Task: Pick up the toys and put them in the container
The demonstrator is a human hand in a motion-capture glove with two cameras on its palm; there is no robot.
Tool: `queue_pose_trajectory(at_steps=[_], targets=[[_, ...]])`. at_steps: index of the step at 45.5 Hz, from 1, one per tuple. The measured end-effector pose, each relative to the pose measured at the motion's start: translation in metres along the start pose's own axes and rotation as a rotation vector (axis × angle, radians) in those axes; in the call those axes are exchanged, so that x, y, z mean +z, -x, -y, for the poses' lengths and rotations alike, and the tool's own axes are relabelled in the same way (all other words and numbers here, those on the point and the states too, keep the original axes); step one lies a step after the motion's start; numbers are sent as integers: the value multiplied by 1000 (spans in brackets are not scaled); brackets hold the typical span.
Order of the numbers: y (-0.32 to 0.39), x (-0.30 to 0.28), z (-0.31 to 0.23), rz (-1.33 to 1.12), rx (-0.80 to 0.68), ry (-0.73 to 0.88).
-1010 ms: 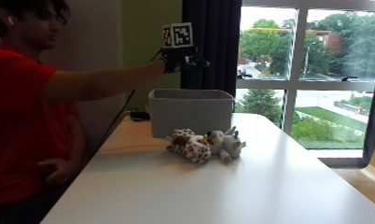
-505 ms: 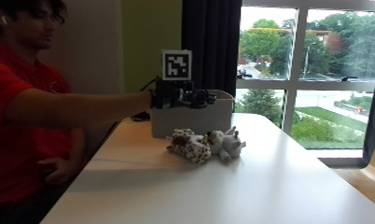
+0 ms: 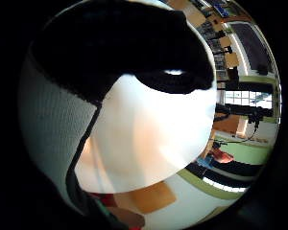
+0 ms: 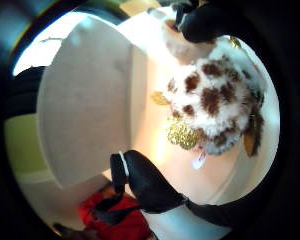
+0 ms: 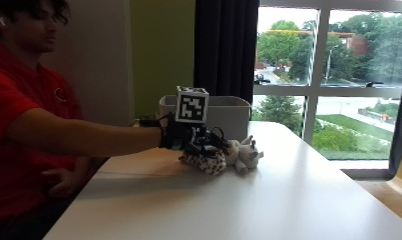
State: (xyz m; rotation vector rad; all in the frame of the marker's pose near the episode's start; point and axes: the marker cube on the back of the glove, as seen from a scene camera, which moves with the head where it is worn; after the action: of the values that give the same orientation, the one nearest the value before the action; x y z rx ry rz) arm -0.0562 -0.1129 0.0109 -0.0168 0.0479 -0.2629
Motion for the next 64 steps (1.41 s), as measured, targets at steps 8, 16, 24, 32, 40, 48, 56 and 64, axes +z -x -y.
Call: queue_pose_trajectory(at_steps=[8,16,24,32,40,48,56,64], targets=[[5,22,14,-3,-11,12],[11,34,26,-49,-39,48],[14,32,29,-112,-58,123],[17,32,34,-96,-56,137],[25,29,40,-117,-43,104],[30,31,38,-104,-8,2],[27,31,29,-111,-1,-109],[5,15,10,-12,20,-133]])
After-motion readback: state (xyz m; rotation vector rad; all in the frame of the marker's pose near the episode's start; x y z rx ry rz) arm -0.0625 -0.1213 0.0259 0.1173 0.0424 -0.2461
